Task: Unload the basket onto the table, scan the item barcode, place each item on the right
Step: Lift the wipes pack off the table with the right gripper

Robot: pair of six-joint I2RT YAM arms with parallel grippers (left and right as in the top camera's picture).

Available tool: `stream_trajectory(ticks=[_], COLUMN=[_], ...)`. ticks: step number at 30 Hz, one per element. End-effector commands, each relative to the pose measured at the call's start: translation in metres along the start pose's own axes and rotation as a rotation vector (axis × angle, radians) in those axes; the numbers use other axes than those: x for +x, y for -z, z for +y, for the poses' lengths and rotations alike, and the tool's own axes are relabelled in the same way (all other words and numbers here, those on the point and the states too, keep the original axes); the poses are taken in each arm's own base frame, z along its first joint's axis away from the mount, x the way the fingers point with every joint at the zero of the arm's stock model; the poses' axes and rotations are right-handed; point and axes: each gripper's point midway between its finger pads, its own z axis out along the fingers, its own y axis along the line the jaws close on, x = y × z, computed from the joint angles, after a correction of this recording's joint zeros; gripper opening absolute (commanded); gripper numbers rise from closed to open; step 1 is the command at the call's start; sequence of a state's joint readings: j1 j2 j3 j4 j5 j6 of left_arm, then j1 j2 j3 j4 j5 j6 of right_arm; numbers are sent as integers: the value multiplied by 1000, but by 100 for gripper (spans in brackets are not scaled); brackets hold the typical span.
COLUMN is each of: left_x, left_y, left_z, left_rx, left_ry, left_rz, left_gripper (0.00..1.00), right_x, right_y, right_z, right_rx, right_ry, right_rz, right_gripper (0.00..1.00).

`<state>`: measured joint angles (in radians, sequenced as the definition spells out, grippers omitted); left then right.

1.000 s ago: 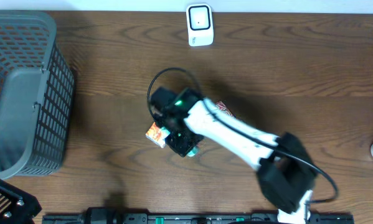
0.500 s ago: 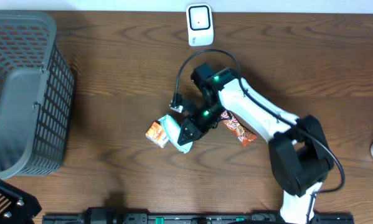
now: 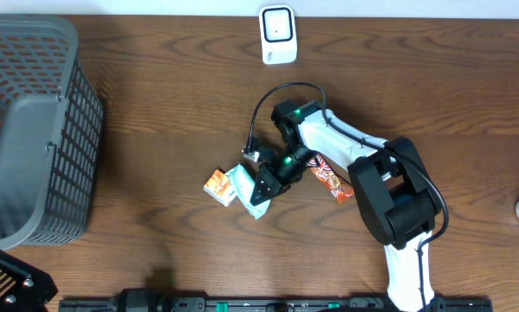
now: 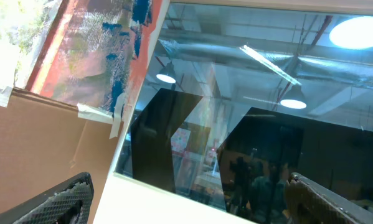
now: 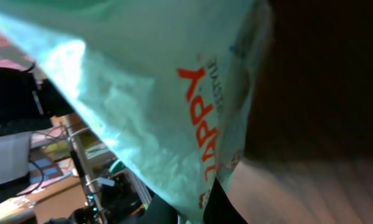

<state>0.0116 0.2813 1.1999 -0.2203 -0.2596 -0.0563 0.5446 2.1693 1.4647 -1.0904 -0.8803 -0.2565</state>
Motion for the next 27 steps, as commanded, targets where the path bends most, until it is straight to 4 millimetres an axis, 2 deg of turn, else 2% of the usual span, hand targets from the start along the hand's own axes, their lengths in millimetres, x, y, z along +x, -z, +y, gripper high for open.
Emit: stream_trajectory(ticks=[1, 9, 13, 18, 22, 27], left_x=[-2, -1, -1, -1, -1, -1], left_y=[3, 3, 3, 3, 3, 3], left_z=[-2, -2, -2, -2, -2, -2], left_rx=[16, 15, 15, 15, 15, 15], left_ry=[12, 11, 11, 10, 10, 10], left_rz=[-9, -6, -6, -5, -5, -5], left_gripper=[98, 98, 98, 98, 98, 98], right_x=[6, 9, 8, 4, -1, -2], right_y=[-1, 1, 1, 4, 11, 30], right_z=[-25, -36, -36, -32, -12, 42], right_rx=[116, 184, 184, 182, 117, -136], right_ry=[-49, -51, -49, -41, -17, 65], right_rz=[35, 51, 49, 41, 17, -20], right_gripper=[3, 9, 1, 1, 1, 1])
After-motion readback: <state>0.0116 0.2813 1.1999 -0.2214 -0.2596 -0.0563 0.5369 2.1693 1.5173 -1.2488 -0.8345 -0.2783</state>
